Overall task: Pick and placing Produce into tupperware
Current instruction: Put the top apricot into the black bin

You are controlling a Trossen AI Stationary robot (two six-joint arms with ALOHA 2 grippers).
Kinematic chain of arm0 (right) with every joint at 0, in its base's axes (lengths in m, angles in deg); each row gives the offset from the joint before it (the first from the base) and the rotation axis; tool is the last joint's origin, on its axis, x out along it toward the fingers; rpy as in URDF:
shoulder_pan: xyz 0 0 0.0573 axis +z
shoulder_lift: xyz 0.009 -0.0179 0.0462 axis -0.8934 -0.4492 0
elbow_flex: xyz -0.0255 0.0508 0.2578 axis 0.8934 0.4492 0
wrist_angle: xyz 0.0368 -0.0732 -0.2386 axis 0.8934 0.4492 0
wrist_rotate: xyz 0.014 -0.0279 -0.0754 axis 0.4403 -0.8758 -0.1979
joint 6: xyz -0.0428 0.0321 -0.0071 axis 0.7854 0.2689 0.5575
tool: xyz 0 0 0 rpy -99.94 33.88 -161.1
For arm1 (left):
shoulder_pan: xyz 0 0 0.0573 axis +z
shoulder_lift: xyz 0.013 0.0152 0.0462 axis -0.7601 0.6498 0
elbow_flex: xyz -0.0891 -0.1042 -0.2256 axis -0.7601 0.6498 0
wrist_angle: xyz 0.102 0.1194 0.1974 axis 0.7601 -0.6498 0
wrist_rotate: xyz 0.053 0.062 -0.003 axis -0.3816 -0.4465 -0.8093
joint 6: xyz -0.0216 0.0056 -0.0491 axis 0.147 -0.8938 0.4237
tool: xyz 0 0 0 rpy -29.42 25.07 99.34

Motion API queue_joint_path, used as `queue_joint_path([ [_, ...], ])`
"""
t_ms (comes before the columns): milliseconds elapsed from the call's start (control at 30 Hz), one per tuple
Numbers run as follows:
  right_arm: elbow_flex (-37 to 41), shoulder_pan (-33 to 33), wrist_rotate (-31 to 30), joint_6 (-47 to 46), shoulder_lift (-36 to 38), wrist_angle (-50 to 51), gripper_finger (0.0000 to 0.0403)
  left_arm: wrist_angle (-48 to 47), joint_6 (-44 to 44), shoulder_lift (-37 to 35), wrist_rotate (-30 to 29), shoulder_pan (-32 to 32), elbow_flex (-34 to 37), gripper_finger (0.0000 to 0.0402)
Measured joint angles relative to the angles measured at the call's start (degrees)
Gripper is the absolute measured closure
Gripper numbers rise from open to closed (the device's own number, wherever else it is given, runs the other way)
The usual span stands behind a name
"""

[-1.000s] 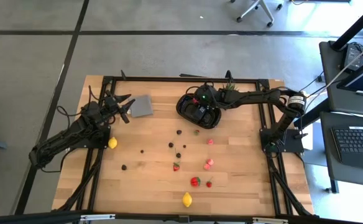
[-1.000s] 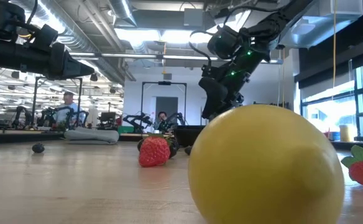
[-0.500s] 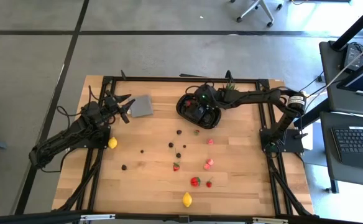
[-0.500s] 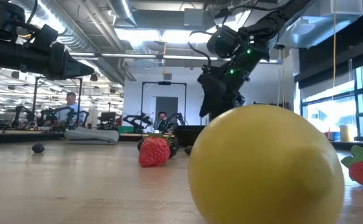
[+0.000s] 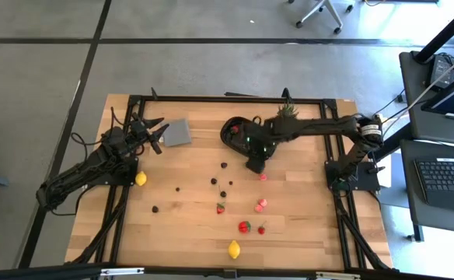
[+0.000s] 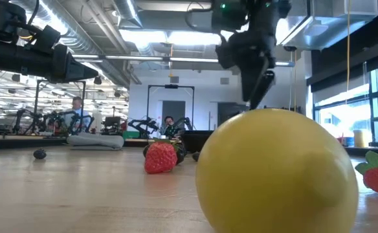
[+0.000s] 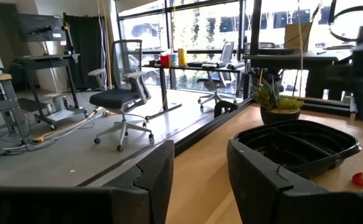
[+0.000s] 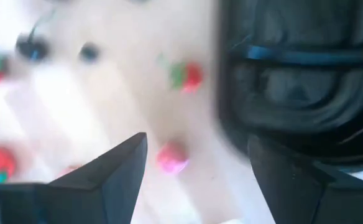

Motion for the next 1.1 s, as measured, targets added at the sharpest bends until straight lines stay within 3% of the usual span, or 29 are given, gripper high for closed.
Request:
queue_joint_path([
  [333, 11.0, 6.8, -0.2, -18.0, 0.0, -3.8, 0.0122, 0.0, 1.9, 0.0, 0.0, 0.0, 0.0, 0.0261],
  [767, 21.4, 6.8, -0.3, -18.0, 0.0, -22.6, 0.0122, 0.0, 1.9, 0.0, 0.0, 0.0, 0.0, 0.0261],
  [1100, 24.0, 6.8, -0.5, -18.1, 0.1, -25.8, 0.0133, 0.0, -1.9, 0.0, 0.0, 0.0, 0.0, 0.0261],
])
